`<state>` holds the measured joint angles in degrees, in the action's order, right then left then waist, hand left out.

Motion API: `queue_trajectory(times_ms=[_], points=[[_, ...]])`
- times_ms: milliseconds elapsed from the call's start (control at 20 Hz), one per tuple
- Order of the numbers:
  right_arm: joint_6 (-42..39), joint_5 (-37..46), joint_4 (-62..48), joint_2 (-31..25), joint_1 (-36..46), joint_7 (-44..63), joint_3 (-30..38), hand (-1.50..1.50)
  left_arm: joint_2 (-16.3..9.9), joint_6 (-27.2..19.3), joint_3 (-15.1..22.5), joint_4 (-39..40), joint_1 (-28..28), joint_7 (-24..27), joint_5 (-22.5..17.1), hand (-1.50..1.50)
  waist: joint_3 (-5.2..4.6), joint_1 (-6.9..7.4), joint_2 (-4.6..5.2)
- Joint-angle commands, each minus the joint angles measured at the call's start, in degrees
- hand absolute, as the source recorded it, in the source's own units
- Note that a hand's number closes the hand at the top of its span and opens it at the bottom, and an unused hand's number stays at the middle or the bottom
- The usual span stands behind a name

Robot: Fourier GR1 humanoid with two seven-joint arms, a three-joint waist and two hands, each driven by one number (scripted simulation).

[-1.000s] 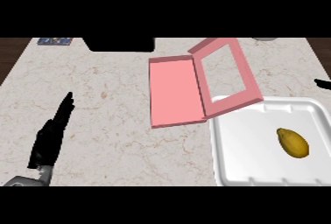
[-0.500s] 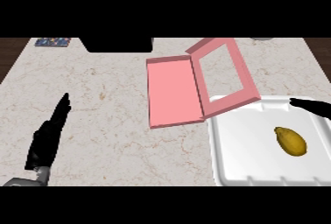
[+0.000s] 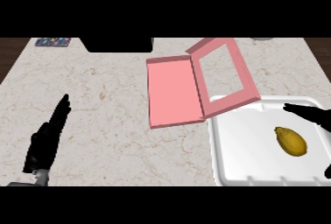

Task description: Pick the lemon from the tray and place it in the cardboard box

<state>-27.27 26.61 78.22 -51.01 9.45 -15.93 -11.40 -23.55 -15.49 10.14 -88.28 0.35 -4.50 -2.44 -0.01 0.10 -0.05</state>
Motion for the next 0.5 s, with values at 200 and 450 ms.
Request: queue_trajectory(times_ms=[200,450], points=[[1.6,7.6,-0.2,5.2,-3.2,-1.9,2.6,-1.5,3.2,4.3,-4.1,6.4,-2.0,4.9,1.0,0.0,-0.01,-0.3,0.05],[-1.8,10.0,-2.7,5.9,-2.3,-5.5,6.9,-1.5,5.8,4.1,-4.2,4.9,-1.6,2.1,5.1,0.0,0.0,-0.17,0.03]])
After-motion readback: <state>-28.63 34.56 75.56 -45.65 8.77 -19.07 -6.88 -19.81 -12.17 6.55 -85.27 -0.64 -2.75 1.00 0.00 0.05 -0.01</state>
